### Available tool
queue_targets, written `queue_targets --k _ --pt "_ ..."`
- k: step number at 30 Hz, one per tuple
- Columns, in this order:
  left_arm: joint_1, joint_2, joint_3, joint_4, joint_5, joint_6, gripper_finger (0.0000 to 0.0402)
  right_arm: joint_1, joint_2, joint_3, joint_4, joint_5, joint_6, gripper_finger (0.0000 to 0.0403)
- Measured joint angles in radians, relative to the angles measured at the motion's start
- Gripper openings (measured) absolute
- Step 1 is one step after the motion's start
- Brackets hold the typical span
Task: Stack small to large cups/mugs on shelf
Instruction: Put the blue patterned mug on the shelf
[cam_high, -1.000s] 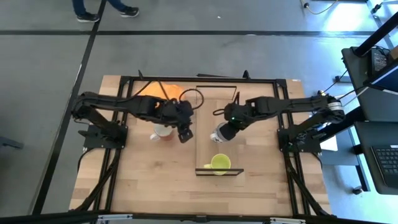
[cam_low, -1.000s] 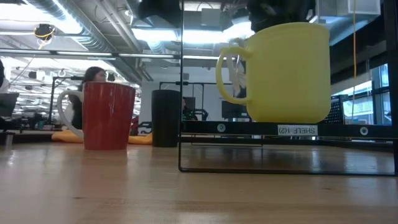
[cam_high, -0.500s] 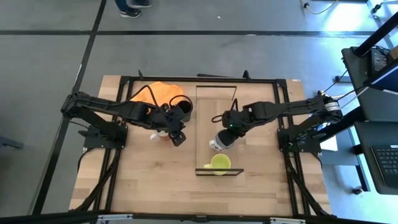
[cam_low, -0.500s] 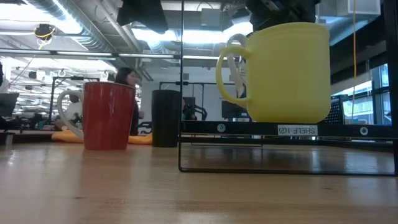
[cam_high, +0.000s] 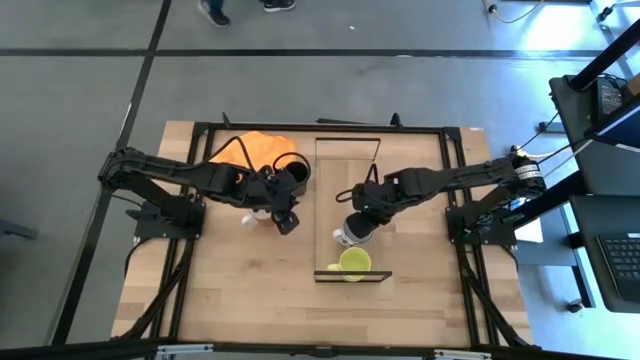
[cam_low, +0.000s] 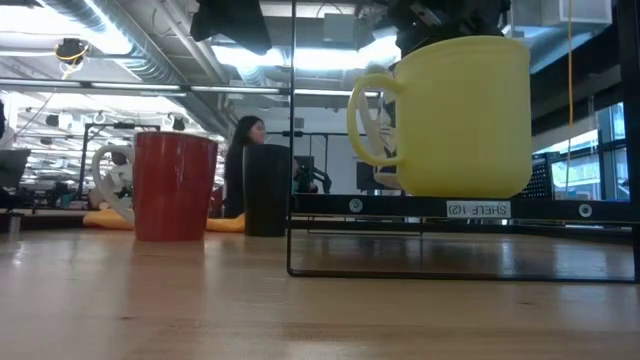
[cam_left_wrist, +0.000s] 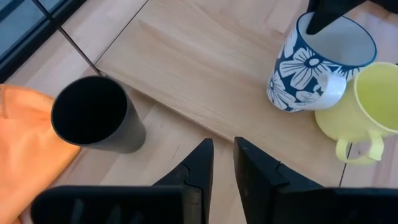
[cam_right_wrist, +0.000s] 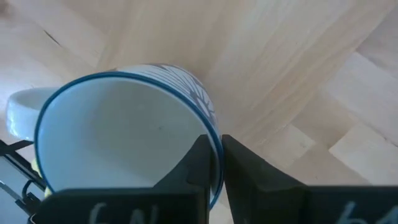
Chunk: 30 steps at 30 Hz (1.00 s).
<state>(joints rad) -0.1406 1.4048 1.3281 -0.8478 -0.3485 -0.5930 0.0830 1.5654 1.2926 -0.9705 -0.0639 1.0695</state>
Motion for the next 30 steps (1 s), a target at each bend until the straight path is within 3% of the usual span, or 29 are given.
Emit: queue_targets --k 7,17,30 --pt "0.000 0.000 0.000 -0.004 0.000 0.002 0.0059 0.000 0.000 0.000 0.010 -0.020 0.019 0.0039" --pt "0.000 0.000 0.000 -0.004 0.001 0.020 0.0059 0.000 0.000 0.000 0.011 0.002 0.000 0.0080" --pt "0.001 0.000 0.000 -0.004 0.001 0.020 0.0059 0.013 0.000 0.000 0.009 -0.045 -0.008 0.0080"
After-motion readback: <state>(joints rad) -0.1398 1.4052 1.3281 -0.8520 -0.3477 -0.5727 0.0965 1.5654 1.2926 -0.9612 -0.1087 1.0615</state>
